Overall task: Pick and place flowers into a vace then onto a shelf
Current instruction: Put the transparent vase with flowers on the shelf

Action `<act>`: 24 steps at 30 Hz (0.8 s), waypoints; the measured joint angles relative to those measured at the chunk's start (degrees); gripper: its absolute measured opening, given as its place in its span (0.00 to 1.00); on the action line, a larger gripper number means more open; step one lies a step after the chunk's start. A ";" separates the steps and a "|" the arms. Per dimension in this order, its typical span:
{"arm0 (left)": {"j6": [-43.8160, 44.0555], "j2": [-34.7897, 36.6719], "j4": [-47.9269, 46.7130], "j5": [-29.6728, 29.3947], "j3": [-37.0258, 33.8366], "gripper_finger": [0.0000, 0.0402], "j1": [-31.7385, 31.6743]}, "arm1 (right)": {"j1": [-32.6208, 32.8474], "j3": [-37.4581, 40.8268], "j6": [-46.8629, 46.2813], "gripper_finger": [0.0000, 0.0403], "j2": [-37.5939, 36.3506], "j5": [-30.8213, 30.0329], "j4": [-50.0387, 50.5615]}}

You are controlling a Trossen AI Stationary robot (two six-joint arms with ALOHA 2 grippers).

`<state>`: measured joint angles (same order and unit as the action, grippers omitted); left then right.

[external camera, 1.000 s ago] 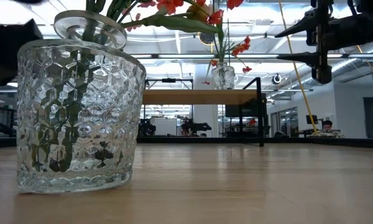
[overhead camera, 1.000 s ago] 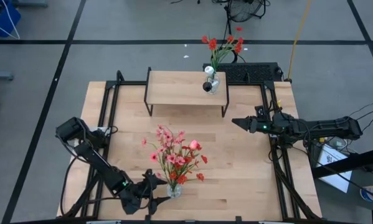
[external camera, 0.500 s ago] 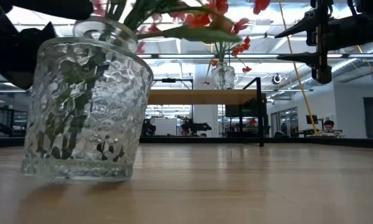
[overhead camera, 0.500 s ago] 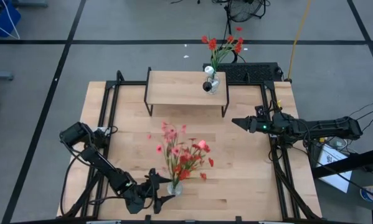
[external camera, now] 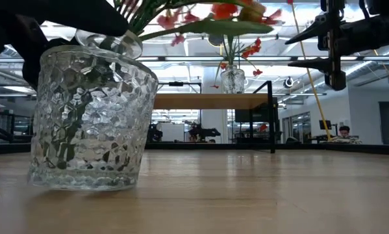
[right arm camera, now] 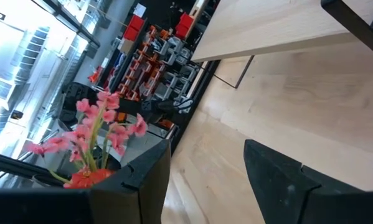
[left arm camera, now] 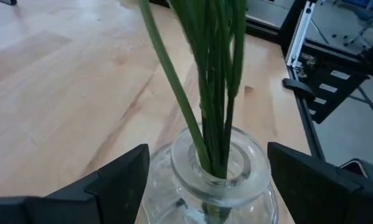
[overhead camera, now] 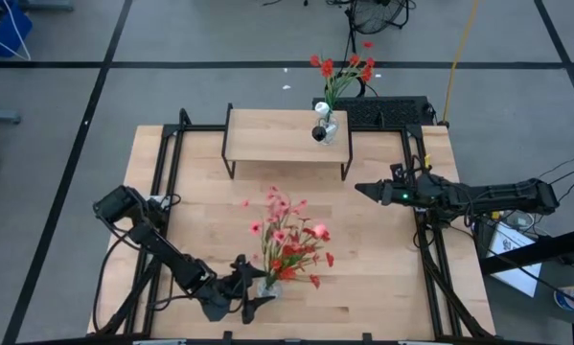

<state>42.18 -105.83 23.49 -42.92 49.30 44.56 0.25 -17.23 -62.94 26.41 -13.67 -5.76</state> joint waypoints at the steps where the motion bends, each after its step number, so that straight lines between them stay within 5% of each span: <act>1: 0.15 0.03 -0.84 0.26 0.01 0.82 -0.03 | 0.00 0.00 0.02 0.49 0.06 -0.01 0.03; 11: 6.26 0.13 -3.25 -0.35 0.09 0.50 -0.02 | 0.00 0.00 0.53 0.49 0.04 -0.01 0.44; 24: 9.01 -0.23 3.12 -5.47 -0.17 0.53 -1.98 | -0.02 0.00 0.81 0.49 0.04 0.00 0.42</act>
<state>51.19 -106.06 26.61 -48.40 49.12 42.58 0.23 -17.23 -62.13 26.46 -13.67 -5.34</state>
